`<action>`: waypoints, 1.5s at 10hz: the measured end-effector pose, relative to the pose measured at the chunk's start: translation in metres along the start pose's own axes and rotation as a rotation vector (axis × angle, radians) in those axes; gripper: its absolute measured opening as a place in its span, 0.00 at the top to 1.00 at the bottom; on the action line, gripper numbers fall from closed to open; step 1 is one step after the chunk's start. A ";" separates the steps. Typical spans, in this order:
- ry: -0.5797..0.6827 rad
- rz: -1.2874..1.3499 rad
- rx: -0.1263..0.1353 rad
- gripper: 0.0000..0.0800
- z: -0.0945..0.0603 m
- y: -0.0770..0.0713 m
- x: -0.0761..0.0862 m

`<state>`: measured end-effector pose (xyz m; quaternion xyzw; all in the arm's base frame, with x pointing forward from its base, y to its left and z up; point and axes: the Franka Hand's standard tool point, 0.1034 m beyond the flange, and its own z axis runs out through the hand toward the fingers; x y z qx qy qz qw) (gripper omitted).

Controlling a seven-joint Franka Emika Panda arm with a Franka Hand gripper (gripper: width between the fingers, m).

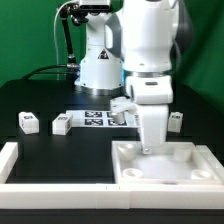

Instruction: Assemble square table

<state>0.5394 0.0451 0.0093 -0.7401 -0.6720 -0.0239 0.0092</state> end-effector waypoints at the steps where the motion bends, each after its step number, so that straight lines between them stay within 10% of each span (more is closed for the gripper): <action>1: -0.020 0.010 0.009 0.93 0.000 0.000 0.000; 6: -0.056 -0.049 -0.001 0.93 0.001 0.000 -0.001; 10: -0.056 -0.048 0.001 0.27 0.002 -0.001 -0.001; 15: -0.056 -0.048 0.002 0.19 0.003 -0.001 -0.001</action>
Offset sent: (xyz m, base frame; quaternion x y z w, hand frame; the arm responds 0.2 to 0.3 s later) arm 0.0012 0.0211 -0.0089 -0.0691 -0.0258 -0.0973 0.9925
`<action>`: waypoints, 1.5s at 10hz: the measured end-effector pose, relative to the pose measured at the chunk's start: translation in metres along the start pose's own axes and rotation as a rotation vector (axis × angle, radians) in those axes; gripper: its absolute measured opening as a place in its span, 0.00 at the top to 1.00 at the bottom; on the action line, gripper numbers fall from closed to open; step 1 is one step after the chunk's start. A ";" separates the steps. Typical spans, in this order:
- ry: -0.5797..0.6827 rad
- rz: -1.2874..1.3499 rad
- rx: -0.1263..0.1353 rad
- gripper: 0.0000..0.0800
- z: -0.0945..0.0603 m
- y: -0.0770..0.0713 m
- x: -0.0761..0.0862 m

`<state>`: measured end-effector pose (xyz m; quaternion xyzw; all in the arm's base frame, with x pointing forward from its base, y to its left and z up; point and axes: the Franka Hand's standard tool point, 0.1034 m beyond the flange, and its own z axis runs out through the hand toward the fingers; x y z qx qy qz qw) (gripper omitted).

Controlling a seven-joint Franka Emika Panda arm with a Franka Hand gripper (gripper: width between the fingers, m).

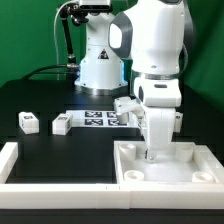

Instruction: Assemble square table

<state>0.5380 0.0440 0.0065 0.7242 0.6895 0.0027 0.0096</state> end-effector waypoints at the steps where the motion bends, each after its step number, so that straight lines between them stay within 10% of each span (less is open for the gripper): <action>1: 0.000 0.000 0.000 0.19 0.000 0.000 0.000; 4: -0.006 0.120 -0.010 0.19 -0.017 0.001 0.006; 9: -0.027 0.586 -0.025 0.19 -0.056 -0.017 0.061; 15: -0.008 1.003 0.002 0.19 -0.059 -0.023 0.067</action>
Offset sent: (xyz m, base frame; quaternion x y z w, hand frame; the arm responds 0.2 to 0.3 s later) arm -0.0102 0.0003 0.0423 -0.0090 -0.0384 0.0909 0.9951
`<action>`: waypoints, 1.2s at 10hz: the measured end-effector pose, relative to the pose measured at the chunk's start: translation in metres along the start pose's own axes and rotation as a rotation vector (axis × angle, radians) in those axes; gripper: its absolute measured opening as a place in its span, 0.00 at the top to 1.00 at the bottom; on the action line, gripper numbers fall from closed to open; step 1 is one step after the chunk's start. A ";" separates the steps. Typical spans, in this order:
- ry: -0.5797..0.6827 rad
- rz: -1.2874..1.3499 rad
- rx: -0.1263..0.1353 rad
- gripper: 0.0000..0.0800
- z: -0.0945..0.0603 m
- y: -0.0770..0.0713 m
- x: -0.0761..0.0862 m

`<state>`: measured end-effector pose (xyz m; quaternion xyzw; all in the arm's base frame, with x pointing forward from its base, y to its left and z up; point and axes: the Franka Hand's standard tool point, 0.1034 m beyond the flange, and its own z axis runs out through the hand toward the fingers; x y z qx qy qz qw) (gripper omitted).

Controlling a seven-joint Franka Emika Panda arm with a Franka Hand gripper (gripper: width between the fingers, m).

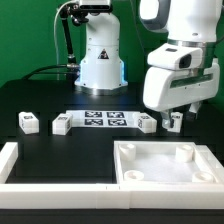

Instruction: Assemble square table

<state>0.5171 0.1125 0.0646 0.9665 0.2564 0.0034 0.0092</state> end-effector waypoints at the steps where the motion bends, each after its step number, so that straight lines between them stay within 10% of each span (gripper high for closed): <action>1: -0.015 0.117 0.003 0.19 -0.006 -0.008 -0.006; 4: -0.128 0.561 0.025 0.19 -0.003 -0.045 -0.032; 8: -0.185 0.607 0.046 0.19 -0.003 -0.046 -0.039; 12: -0.560 0.873 0.317 0.19 -0.008 -0.043 -0.055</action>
Offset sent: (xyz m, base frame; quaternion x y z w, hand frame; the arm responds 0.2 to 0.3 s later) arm -0.0772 0.0211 -0.0309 0.0383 -0.1384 0.3902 0.9095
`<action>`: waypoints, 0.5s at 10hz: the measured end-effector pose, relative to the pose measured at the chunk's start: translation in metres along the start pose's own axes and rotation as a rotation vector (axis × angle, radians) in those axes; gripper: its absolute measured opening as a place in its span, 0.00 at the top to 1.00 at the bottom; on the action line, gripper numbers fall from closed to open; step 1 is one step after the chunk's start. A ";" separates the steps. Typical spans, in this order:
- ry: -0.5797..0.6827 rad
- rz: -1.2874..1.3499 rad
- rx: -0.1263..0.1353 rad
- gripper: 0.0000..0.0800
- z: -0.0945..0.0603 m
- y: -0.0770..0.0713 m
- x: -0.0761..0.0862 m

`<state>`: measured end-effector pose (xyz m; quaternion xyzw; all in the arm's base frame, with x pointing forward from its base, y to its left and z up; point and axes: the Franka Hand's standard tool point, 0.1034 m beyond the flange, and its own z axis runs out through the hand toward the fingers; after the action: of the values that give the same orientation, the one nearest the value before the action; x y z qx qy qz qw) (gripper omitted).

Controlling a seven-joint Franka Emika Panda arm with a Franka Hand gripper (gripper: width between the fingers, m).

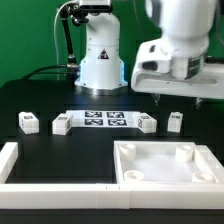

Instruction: Assemble square table

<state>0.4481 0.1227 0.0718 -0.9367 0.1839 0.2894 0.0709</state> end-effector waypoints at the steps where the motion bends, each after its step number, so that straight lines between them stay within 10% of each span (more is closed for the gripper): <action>1: -0.047 0.005 -0.002 0.19 0.000 0.001 0.004; 5: -0.212 0.043 -0.014 0.19 0.016 -0.002 0.001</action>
Offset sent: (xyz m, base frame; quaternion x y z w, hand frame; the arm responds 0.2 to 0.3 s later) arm 0.0000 0.0000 0.0000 0.0000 -0.1296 0.0000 0.9916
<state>0.4420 0.1282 0.0580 -0.8972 0.1934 0.3895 0.0772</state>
